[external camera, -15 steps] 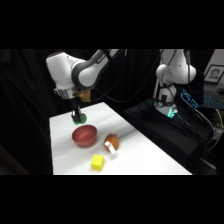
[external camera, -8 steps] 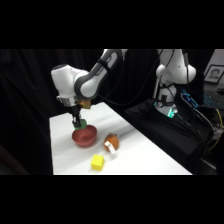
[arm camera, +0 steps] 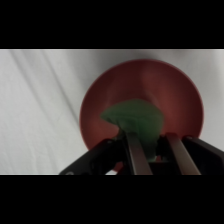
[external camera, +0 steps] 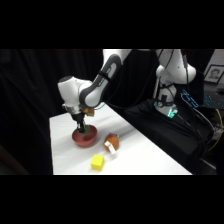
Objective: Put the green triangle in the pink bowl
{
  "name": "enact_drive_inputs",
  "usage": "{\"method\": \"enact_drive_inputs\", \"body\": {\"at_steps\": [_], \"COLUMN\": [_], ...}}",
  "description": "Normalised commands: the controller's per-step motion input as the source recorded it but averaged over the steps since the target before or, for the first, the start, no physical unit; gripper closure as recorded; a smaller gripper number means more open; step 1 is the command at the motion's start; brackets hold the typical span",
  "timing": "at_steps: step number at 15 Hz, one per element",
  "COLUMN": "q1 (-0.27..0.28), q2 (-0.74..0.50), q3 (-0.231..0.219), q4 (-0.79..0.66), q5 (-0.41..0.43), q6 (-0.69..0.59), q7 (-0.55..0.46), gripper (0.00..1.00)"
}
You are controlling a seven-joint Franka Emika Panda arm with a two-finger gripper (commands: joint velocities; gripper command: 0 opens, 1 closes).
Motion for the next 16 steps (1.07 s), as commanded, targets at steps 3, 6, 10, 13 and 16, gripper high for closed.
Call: {"method": "enact_drive_inputs", "body": {"at_steps": [3, 6, 10, 13, 16], "q1": [0.01, 0.023, 0.044, 0.058, 0.064], "q2": [0.03, 0.04, 0.01, -0.17, -0.37], "q3": [0.008, -0.01, -0.04, -0.043, -0.03], "q4": [-0.08, -0.03, -0.01, -0.1, -0.18], "q5": [0.142, 0.119, 0.088, 0.07, 0.065], "q6": [0.23, 0.19, 0.14, 0.04, -0.09], "q7": [-0.15, -0.14, -0.12, -0.13, -0.15], "gripper": [0.55, 0.4, 0.07, 0.0, 0.0]}}
